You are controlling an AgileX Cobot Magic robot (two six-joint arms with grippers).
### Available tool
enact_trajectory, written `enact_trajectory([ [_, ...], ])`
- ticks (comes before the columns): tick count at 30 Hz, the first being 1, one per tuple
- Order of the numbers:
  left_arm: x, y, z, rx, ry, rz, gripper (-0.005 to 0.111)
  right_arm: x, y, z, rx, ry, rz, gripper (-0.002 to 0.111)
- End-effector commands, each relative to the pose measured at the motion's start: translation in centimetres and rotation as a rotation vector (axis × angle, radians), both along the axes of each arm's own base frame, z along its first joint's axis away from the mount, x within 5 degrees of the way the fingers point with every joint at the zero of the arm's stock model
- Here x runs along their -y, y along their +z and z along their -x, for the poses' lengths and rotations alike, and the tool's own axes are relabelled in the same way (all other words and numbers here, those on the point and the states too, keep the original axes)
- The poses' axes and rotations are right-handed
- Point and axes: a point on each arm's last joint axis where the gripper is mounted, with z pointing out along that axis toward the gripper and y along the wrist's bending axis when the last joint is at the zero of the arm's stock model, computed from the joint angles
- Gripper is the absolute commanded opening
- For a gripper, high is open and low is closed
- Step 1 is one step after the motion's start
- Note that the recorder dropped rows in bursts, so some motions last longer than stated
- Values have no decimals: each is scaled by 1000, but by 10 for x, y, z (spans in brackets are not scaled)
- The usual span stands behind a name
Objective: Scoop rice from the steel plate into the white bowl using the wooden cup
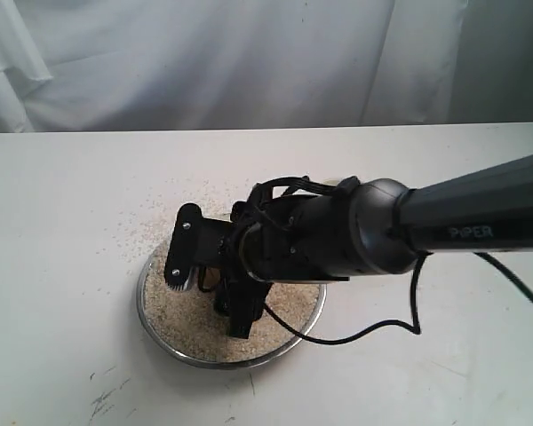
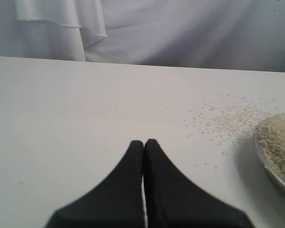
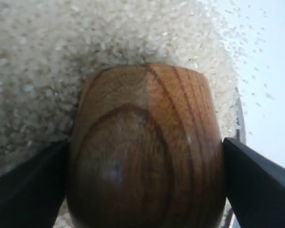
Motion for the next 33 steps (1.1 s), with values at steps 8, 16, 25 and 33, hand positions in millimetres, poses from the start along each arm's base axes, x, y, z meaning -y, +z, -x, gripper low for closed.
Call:
enact_trajectory([
  [8, 0, 0, 0, 13, -2, -1, 0, 20, 20, -10, -154, -65, -417, 0],
  [16, 0, 0, 0, 13, -2, -1, 0, 32, 12, -7, -219, -59, -503, 0],
  [25, 0, 0, 0, 13, -2, -1, 0, 55, 17, -3, -259, -39, -680, 0],
  [33, 0, 0, 0, 13, -2, -1, 0, 71, 38, 2, -234, -11, -781, 0],
])
